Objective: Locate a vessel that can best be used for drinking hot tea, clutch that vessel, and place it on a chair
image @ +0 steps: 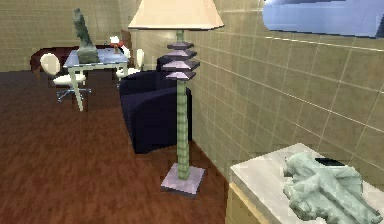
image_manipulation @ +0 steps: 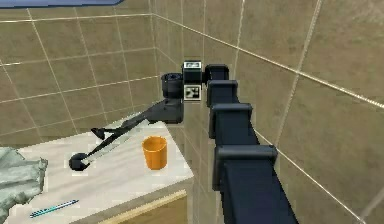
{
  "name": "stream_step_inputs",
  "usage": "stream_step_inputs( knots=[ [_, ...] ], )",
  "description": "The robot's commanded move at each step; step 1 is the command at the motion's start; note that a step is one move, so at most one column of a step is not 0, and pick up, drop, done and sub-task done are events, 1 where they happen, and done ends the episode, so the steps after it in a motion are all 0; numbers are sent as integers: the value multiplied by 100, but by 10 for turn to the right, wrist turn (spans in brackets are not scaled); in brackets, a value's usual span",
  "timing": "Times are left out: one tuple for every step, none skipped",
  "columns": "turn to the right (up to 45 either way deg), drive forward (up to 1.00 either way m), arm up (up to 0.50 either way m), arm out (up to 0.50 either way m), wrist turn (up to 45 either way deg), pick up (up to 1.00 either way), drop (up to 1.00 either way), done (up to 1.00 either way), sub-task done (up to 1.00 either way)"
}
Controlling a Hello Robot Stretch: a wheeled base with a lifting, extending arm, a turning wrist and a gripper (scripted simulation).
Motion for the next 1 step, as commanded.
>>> stream_step_inputs(
  knots=[
    [0, 0, 0, 0, 450, 0, 0, 0, 0]
  ],
)
